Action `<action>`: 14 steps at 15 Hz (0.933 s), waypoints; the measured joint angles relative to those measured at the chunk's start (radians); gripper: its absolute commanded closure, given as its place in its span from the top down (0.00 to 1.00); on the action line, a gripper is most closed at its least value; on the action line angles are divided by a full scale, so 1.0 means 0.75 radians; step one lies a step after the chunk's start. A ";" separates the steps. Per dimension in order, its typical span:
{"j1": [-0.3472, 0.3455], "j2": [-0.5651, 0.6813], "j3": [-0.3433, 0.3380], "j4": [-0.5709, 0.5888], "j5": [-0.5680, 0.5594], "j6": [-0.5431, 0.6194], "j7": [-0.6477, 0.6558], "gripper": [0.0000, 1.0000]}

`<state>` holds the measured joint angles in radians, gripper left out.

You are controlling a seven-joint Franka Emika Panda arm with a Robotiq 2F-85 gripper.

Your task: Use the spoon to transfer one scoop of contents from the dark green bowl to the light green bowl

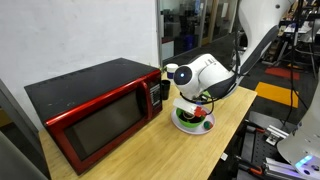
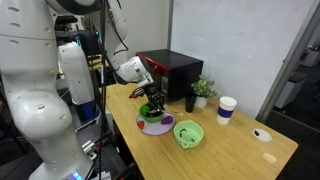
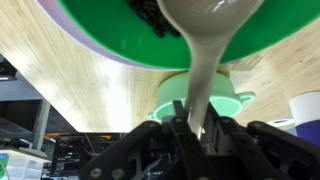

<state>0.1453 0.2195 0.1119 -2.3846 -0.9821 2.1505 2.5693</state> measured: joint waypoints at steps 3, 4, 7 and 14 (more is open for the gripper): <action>-0.024 -0.032 -0.014 -0.020 0.047 0.062 -0.047 0.06; -0.030 -0.044 -0.020 -0.026 0.067 0.081 -0.067 0.06; -0.046 -0.075 -0.040 -0.040 0.121 0.132 -0.125 0.06; -0.083 -0.127 -0.087 -0.071 0.274 0.315 -0.342 0.06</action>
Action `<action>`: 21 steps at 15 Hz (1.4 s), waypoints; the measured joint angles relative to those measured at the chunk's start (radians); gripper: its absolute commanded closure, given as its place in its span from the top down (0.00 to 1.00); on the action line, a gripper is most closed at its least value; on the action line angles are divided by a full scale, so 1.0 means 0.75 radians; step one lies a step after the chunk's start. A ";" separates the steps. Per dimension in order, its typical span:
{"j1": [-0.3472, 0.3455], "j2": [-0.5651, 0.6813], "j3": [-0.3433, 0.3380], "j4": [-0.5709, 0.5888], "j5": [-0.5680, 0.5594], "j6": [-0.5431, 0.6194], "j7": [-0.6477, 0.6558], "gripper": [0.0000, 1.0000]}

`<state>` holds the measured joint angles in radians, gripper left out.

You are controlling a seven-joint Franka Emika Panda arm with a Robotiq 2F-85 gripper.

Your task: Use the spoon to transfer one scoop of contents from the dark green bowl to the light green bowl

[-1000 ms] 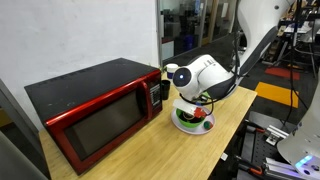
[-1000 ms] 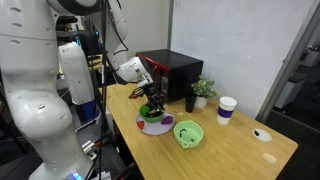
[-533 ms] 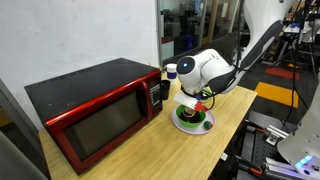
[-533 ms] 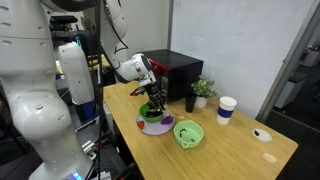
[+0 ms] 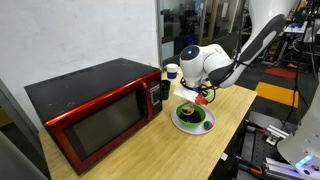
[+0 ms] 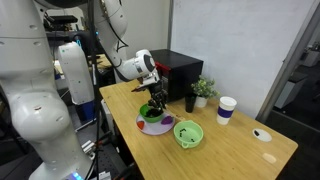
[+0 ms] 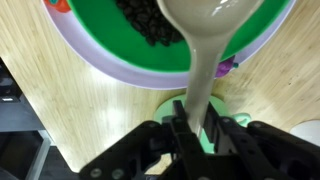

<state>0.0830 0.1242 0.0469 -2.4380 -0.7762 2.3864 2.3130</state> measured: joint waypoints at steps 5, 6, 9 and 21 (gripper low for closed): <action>-0.021 -0.038 -0.035 -0.026 0.150 0.106 -0.206 0.06; -0.023 -0.046 -0.041 -0.032 0.184 0.128 -0.252 0.06; -0.031 -0.066 -0.057 -0.049 0.303 0.194 -0.411 0.06; -0.053 -0.113 -0.092 -0.059 0.626 0.232 -0.901 0.06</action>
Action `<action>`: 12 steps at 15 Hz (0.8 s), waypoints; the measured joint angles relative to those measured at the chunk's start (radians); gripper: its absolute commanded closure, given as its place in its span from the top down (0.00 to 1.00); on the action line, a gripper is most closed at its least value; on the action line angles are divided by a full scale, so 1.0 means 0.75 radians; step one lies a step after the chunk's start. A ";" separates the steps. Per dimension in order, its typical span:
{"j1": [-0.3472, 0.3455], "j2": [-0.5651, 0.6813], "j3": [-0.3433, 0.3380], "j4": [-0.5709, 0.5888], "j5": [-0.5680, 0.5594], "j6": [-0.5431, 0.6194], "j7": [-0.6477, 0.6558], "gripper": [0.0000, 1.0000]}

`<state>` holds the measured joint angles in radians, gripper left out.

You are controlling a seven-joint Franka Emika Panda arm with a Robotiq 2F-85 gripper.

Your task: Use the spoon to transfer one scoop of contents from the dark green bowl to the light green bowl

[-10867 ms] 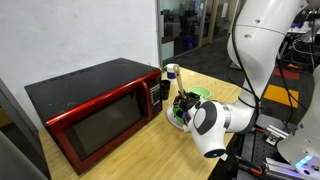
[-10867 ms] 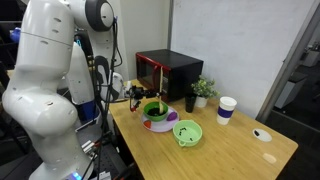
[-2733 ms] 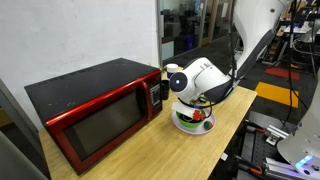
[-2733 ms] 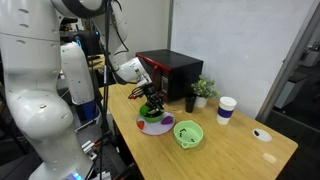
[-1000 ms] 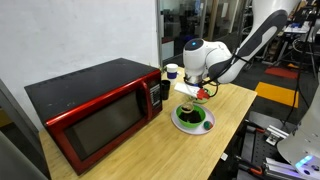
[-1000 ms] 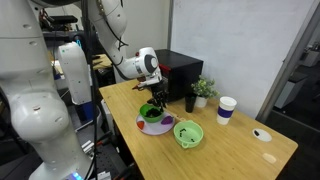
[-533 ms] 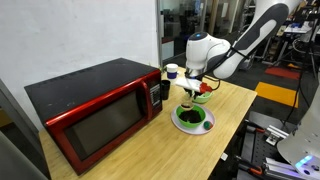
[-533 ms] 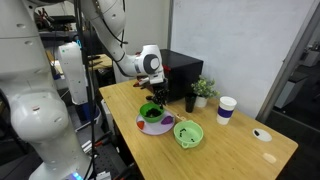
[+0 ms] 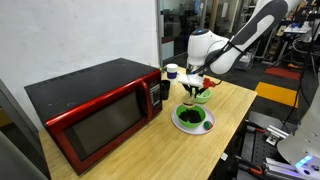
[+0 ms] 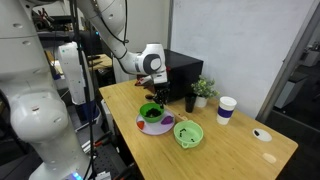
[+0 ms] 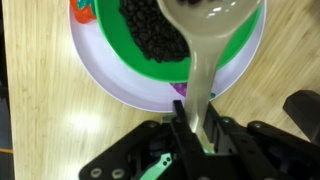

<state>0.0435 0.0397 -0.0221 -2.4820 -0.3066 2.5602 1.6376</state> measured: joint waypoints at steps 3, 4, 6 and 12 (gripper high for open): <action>-0.017 0.000 -0.020 0.000 0.002 0.000 -0.076 0.06; -0.023 0.000 -0.028 0.001 0.002 0.000 -0.101 0.06; -0.037 0.000 -0.041 0.003 0.003 0.000 -0.151 0.06; -0.091 0.003 -0.099 0.023 0.002 0.000 -0.281 0.06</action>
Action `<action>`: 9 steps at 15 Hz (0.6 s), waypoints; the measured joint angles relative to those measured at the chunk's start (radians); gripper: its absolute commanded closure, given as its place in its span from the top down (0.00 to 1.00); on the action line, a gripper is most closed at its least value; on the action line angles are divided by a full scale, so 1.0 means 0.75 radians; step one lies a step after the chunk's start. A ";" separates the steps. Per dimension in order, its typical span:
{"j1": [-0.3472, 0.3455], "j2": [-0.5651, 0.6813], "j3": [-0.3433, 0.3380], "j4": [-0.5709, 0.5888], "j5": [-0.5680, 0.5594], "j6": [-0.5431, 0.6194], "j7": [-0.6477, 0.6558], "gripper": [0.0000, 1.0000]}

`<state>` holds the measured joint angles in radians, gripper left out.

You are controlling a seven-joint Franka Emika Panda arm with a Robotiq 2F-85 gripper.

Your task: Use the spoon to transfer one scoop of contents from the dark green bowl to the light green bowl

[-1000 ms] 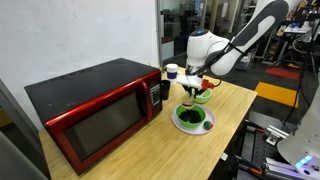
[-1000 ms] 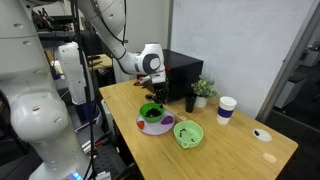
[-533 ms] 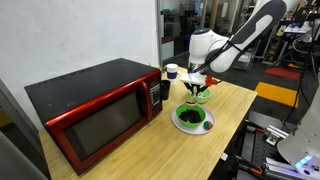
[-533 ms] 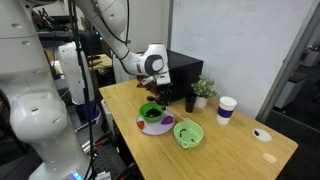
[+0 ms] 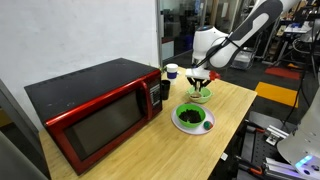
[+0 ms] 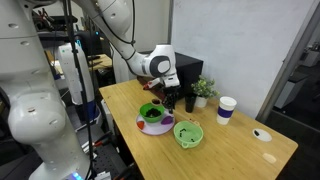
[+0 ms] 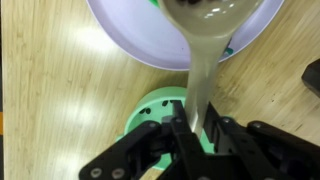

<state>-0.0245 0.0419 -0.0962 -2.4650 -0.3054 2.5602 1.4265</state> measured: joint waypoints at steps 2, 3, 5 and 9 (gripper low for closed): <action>-0.020 0.008 -0.023 0.009 -0.004 0.000 -0.023 0.06; -0.028 0.015 -0.034 0.014 -0.007 0.000 -0.033 0.06; -0.043 0.035 -0.055 0.027 -0.015 -0.001 -0.048 0.06; -0.060 0.077 -0.102 0.056 -0.051 -0.001 -0.061 0.06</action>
<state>-0.0693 0.0997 -0.1723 -2.4229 -0.3433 2.5592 1.3811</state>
